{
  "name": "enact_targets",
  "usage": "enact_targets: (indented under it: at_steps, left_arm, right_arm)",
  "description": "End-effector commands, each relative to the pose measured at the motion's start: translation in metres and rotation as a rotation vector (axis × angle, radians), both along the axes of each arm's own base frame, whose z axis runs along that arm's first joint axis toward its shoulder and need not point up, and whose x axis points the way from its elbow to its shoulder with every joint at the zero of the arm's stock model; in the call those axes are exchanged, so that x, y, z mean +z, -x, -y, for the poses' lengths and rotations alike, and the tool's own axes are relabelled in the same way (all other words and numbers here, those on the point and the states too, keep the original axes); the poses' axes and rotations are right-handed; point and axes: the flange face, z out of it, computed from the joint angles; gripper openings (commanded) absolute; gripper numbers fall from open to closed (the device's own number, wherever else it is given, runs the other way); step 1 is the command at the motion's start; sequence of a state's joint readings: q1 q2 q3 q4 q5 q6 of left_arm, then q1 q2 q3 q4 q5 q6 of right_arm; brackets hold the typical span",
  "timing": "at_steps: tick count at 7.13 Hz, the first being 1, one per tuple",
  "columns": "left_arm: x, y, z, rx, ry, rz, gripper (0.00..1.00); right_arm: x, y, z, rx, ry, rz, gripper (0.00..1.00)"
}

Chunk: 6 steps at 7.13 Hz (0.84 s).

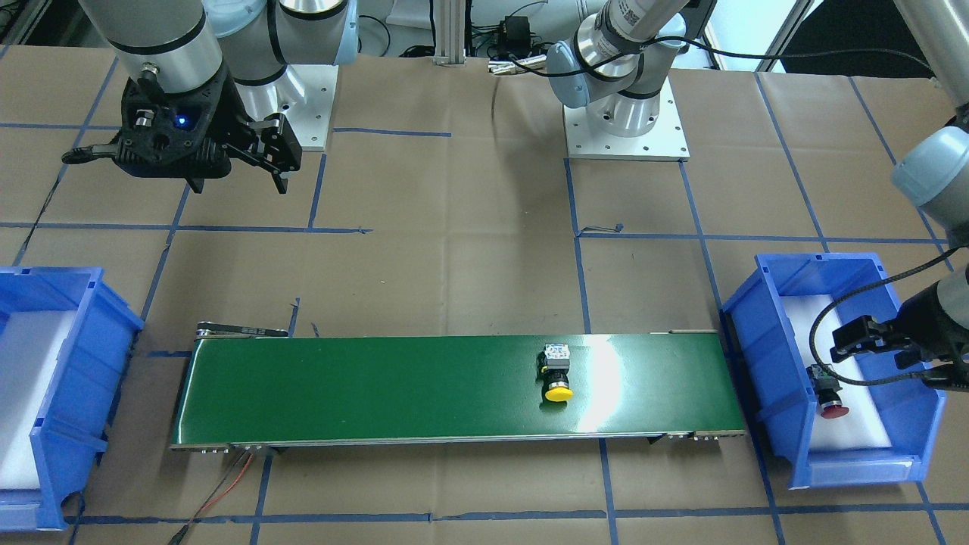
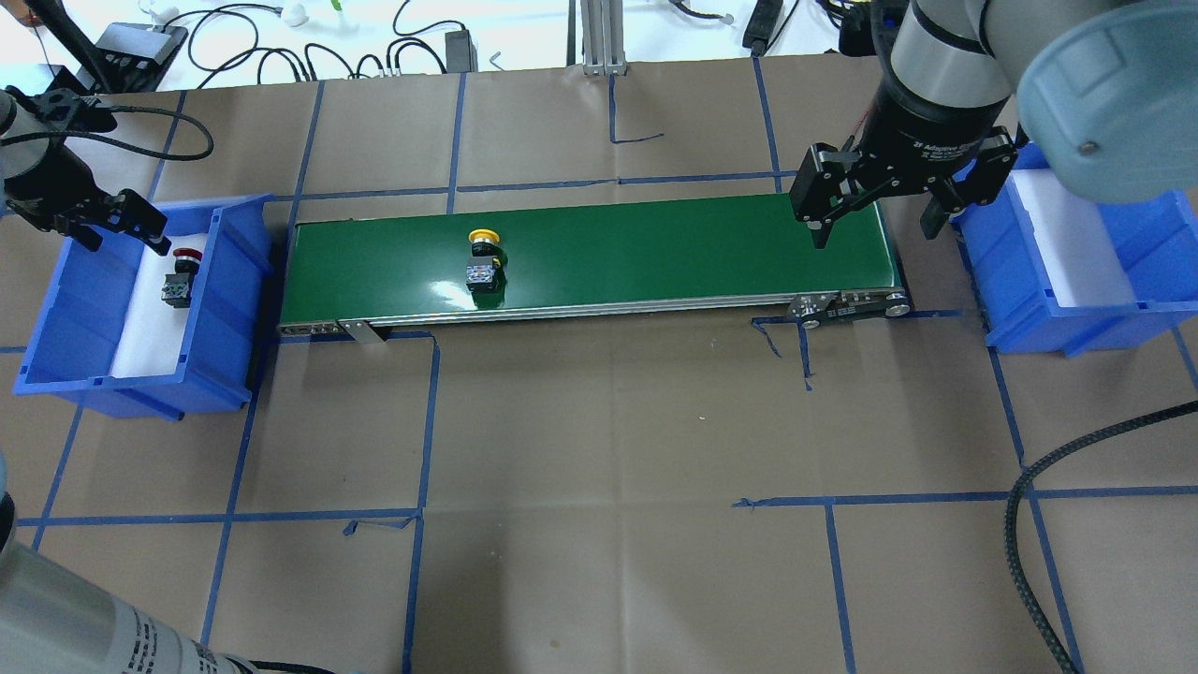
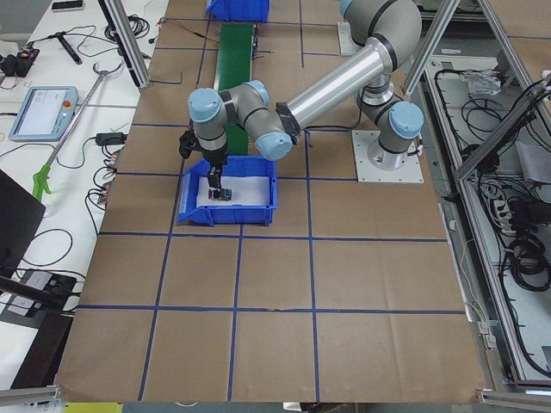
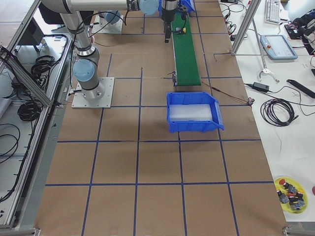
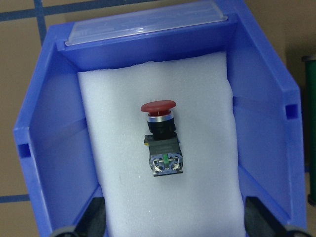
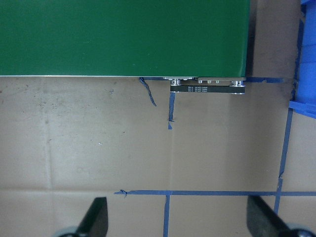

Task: Transport two buttons from left to right
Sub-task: 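Move the left gripper over the red-capped button and descend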

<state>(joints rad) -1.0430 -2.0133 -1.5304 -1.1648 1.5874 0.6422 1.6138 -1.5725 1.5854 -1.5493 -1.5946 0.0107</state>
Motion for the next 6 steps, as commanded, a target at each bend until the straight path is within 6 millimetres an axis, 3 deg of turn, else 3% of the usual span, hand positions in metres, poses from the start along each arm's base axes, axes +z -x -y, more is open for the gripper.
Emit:
enact_targets:
  at_steps: [1,4,6]
  left_arm:
    - [-0.036,-0.005,0.009,-0.001,-0.015,-0.01,0.99]
    - [-0.069,-0.005,0.006,-0.002,0.006,0.002,0.99]
    - [-0.076,-0.003,0.003,-0.002,0.007,0.004,0.98]
  right_arm:
    - [0.0,0.0,0.0,0.0,-0.001,-0.001,1.0]
    - [0.0,-0.001,0.0,0.001,-0.001,0.001,1.0]
    - [0.0,-0.001,0.0,0.001,-0.001,0.001,1.0]
